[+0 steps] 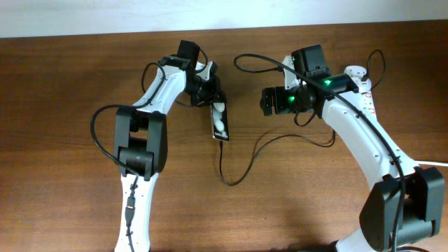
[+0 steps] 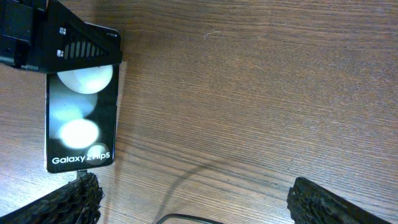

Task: Plug charger to phone and switch on socket
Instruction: 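Lower the plugged-in phone to the table with the left gripper, then open the left gripper and lift it away from the phone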

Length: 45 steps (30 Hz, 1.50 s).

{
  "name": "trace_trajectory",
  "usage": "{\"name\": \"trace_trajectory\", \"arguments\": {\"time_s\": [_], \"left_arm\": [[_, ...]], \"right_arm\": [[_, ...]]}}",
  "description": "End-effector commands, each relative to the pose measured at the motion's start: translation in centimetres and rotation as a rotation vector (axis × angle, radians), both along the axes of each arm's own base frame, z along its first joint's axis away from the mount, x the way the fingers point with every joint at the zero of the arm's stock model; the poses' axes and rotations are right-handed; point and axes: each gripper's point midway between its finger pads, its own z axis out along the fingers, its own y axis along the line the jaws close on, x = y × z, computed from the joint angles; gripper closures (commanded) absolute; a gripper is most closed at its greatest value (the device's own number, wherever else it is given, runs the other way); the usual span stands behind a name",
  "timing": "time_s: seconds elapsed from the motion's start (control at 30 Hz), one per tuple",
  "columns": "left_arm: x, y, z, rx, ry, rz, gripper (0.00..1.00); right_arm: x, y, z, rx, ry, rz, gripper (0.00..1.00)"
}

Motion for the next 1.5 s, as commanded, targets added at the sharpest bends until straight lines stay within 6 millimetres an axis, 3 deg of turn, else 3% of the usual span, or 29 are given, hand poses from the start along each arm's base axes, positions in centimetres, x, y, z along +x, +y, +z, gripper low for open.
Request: {"name": "trace_trajectory", "arguments": {"time_s": [0.0, 0.33, 0.37, 0.53, 0.7, 0.93, 1.17, 1.3, 1.37, 1.47], "left_arm": [[0.1, 0.0, -0.7, 0.021, 0.002, 0.008, 1.00], [0.0, -0.1, -0.7, 0.022, 0.006, 0.005, 0.75], [0.0, -0.1, -0.7, 0.022, 0.006, 0.005, 0.67], [-0.5, 0.2, -0.9, 0.036, 0.027, 0.007, 0.00], [-1.1, 0.8, -1.3, 0.072, 0.060, 0.014, 0.01], [-3.1, 4.1, -3.1, 0.272, 0.141, 0.036, 0.01], [-3.5, 7.0, -4.0, 0.439, 0.152, 0.058, 0.01], [-3.5, 7.2, -3.9, 0.444, 0.151, 0.061, 0.01], [-3.1, 8.5, -3.0, 0.520, 0.127, 0.072, 0.01], [-1.5, 10.2, 2.1, 0.621, 0.041, 0.089, 0.01]], "right_arm": [[0.0, 0.0, 0.9, -0.002, -0.024, 0.000, 0.01], [-0.1, 0.0, 0.9, -0.003, -0.022, 0.000, 0.01], [-0.1, 0.0, 0.9, -0.003, -0.022, 0.000, 0.01], [-0.1, 0.1, 0.9, 0.000, -0.021, 0.002, 0.01], [-0.3, 0.0, 0.8, -0.001, -0.014, 0.002, 0.01], [-0.3, 0.1, 0.8, 0.002, -0.013, 0.003, 0.01], [-0.3, 0.1, 0.8, 0.002, -0.012, 0.003, 0.01], [-0.3, 0.2, 0.9, 0.010, -0.012, 0.007, 0.01], [-0.3, 0.3, 0.9, 0.011, -0.011, 0.008, 0.01], [-0.3, 0.3, 0.9, 0.011, -0.012, 0.008, 0.01]]}}
